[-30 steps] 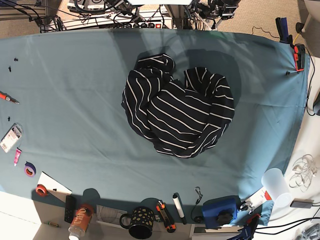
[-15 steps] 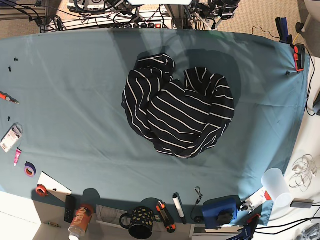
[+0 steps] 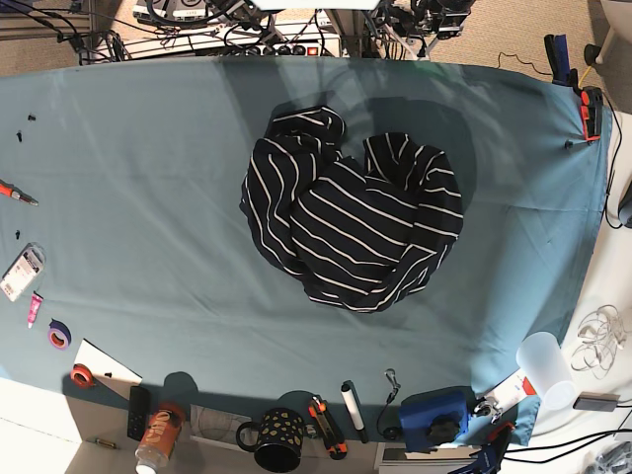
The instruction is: Layout the t-shirt on the table in an organized manner, then fold the t-shirt properly
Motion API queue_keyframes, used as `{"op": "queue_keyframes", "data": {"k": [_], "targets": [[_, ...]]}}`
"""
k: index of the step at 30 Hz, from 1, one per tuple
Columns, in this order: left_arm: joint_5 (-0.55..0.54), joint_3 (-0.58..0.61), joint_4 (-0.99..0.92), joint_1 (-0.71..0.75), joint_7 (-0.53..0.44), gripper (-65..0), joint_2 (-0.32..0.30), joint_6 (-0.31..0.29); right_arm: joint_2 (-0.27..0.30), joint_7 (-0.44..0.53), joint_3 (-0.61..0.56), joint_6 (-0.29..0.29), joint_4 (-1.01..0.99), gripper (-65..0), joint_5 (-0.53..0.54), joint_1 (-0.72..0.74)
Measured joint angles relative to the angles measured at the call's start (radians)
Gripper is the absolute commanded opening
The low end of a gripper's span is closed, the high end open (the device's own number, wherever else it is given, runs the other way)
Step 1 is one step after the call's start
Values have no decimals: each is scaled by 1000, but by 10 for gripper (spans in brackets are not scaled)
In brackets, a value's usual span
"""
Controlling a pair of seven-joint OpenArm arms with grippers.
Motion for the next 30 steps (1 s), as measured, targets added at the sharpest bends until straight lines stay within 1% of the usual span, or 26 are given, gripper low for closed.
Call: {"op": "queue_keyframes", "data": {"k": [8,11,14,18,22,27,30], "targets": [[0,0,0,0,0,-650,0,0,0,0,0,0,0,-650,0,0],[-1,0,3,12,-1,-650,-6,-16,4,0,0,0,2,-650,0,-5],[-4,1,16,47,-4,-650,-14,-19,18,1,0,2,2,-650,0,-16],[0,1,80,116,3,-650,-41,-18,46,-6,0,-1,3,-650,1,-34],[-6,1,181,190,0,-650,-73,-19,89,-16,0,2,100,-650,0,-84],[-25,5,317,295,3,-650,-110,-19,196,-53,-2,2,375,-650,4,-215],[-58,5,403,357,4,-650,-143,-18,268,-95,-2,2,563,-650,94,-312]]}}
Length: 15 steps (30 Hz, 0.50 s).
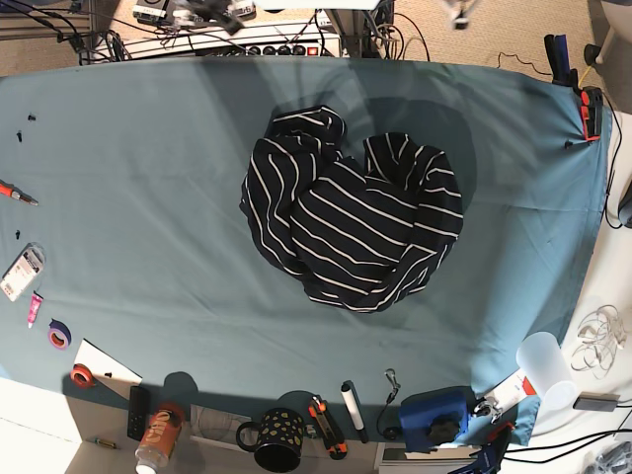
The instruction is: Layout the t-shirt on the table in an organized manner, then fold the t-shirt properly
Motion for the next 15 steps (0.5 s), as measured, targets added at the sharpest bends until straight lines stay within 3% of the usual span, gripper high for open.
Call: {"op": "queue_keyframes", "data": {"k": [4,8,12,15], "targets": [[-44,0,140,84,45,-650,-39,1,89,-21,-3,-10,225,-650,47,-121],[-104,0,292,166,134,-650,-62,0,161,-69,-2,-103,394,-650,44,-211],[-134,0,446,240,190,-650,-84,0,196,-188,-2,-138,530,-650,45,-274],[-136,0,573,297,299,-650,-87,1,212,-254,-3,-136,615,-650,45,-315]]}}
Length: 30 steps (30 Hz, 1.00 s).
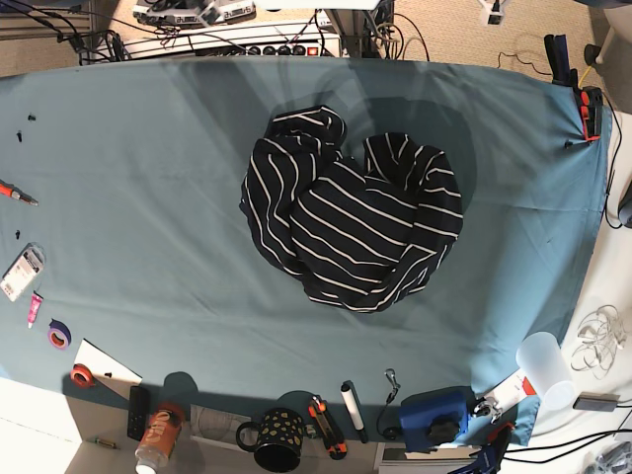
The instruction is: Layout the t-shirt on the table in an organized manner, then fold the t-shirt properly
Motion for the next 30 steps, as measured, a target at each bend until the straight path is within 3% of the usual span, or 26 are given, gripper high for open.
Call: {"op": "queue_keyframes", "data": {"k": [4,12,14,19,25,30], "targets": [[-2,0,179,85,145,-650,3,0,26,-74,14,0,114,-650,-1,-68],[-14,-92,523,251,234,-650,2,-4,25,-111,226,0,373,-650,45,-243],[-76,-140,595,282,256,-650,3,-4,27,-113,302,3,448,-650,84,-278],[-227,-278,740,306,320,-650,3,-4,27,-128,459,73,622,-650,195,-303],[-282,-379,838,296,314,-650,0,-13,27,-108,572,108,761,-650,214,-286],[-286,-380,842,218,227,-650,3,-13,26,-115,583,108,757,-650,211,-204]]}}
